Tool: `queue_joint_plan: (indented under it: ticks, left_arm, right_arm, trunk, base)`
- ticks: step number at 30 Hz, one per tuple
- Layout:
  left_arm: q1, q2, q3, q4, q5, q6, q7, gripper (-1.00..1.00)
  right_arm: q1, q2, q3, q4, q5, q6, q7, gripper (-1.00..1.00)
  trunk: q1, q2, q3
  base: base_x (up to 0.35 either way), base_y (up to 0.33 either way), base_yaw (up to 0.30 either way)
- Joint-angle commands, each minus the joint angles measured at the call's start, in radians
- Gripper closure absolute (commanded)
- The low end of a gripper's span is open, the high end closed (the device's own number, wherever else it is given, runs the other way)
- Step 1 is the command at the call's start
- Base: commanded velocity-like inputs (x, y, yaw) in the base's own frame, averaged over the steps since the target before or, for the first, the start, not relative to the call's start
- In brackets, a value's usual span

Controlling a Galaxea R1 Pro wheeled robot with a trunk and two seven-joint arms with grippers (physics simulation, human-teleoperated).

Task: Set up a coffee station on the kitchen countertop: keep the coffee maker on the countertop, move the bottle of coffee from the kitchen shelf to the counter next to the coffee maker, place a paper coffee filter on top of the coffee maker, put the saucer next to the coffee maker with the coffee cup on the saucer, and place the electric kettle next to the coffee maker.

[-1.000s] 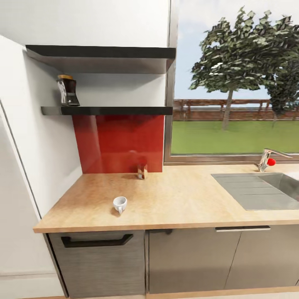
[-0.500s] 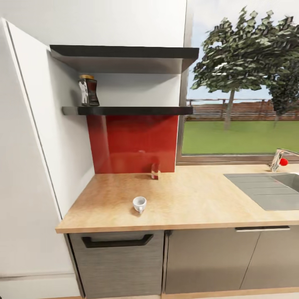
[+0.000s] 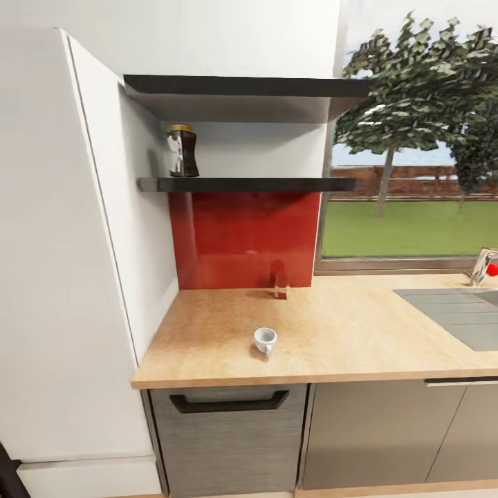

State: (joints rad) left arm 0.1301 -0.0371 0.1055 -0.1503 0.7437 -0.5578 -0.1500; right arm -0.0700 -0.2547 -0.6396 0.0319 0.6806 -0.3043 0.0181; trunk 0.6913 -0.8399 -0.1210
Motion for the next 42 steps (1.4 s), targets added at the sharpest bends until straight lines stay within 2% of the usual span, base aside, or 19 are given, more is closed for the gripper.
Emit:
queue_joint_plan:
  ticks: [1,2,3,5,7,10,12,13,14,15,17,24,30,37,42]
  left_arm:
    - [0.000,0.000,0.009,-0.001,0.022,0.001,-0.011,-1.00]
    - [0.000,0.002,0.012,-0.001,0.060,0.001,-0.011,-1.00]
    - [0.000,0.004,0.014,-0.001,0.081,0.001,-0.011,-1.00]
    - [0.000,0.011,0.019,0.001,0.161,0.001,-0.012,-1.00]
    - [0.000,0.017,0.020,0.003,0.200,0.001,-0.012,-1.00]
    - [0.000,0.023,0.023,0.004,0.236,0.001,-0.013,-1.00]
    - [0.000,0.029,0.039,0.005,0.268,0.001,-0.013,-1.00]
    - [0.000,0.034,0.073,0.005,0.319,-0.002,-0.013,-1.00]
    - [0.000,0.035,0.089,0.006,0.343,-0.013,-0.013,-1.00]
    - [0.000,0.035,0.100,0.006,0.365,-0.035,-0.013,-1.00]
    - [0.000,0.034,0.110,0.007,0.386,-0.075,-0.013,-1.00]
    - [0.000,0.030,0.105,0.033,0.389,-0.131,-0.014,-1.00]
    - [0.000,0.032,0.105,0.035,0.384,-0.128,-0.014,-1.00]
    - [0.000,0.034,0.104,0.035,0.383,-0.124,-0.014,-1.00]
    - [0.000,0.034,0.103,0.035,0.382,-0.125,-0.014,-1.00]
  right_arm:
    - [-0.001,-0.001,-0.008,0.003,0.002,-0.006,0.002,-1.00]
    - [-0.001,-0.001,-0.008,0.003,0.002,-0.006,0.002,-1.00]
    - [-0.002,-0.002,-0.008,0.003,0.002,-0.006,0.002,-1.00]
    - [-0.001,-0.002,-0.008,0.003,0.002,-0.006,0.002,-1.00]
    - [-0.001,-0.002,-0.008,0.003,0.002,-0.006,0.002,-1.00]
    - [-0.001,-0.003,-0.008,0.003,0.002,-0.004,0.002,-1.00]
    - [-0.002,-0.005,-0.009,0.002,0.001,-0.003,0.002,-1.00]
    - [-0.002,-0.003,-0.008,0.002,0.003,-0.002,0.002,-1.00]
    - [-0.001,0.000,-0.007,0.002,0.005,-0.001,0.002,-1.00]
    - [-0.002,0.002,-0.006,0.002,0.006,-0.001,0.001,-1.00]
    - [-0.001,0.005,-0.005,0.002,0.008,-0.001,0.001,-1.00]
    - [-0.002,0.004,-0.006,0.002,0.006,-0.003,0.000,-1.00]
    - [-0.002,-0.004,-0.006,0.002,0.000,-0.005,0.000,-1.00]
    - [-0.002,0.003,-0.006,0.002,-0.001,-0.004,0.000,-1.00]
    - [-0.001,0.009,-0.007,0.003,-0.001,-0.005,0.000,-1.00]
  trunk:
    - [0.000,-0.001,-0.001]
    - [0.000,-0.001,-0.001]
    - [0.000,-0.001,-0.001]
    - [0.000,-0.001,-0.001]
    - [0.000,-0.001,-0.001]
    - [0.000,-0.001,-0.001]
    - [0.000,-0.001,-0.001]
    - [0.000,-0.001,-0.001]
    - [0.000,-0.001,-0.001]
    - [0.000,-0.001,-0.001]
    - [0.000,-0.001,-0.001]
    - [0.000,-0.001,-0.001]
    - [0.000,-0.001,-0.001]
    - [0.000,-0.001,-0.001]
    - [0.000,-0.001,-0.001]
  base:
    - [0.000,0.344,0.000]
    - [0.000,0.344,0.000]
    - [0.000,0.344,0.000]
    - [0.000,0.344,0.000]
    - [0.000,0.344,0.000]
    - [0.000,0.344,0.000]
    - [0.000,0.344,0.000]
    - [0.000,0.344,0.000]
    - [0.000,0.344,0.000]
    - [0.000,0.343,0.000]
    - [0.000,0.334,0.000]
    - [0.000,0.209,0.000]
    - [0.000,0.302,0.000]
    - [0.000,0.333,0.000]
    - [0.000,0.109,0.000]
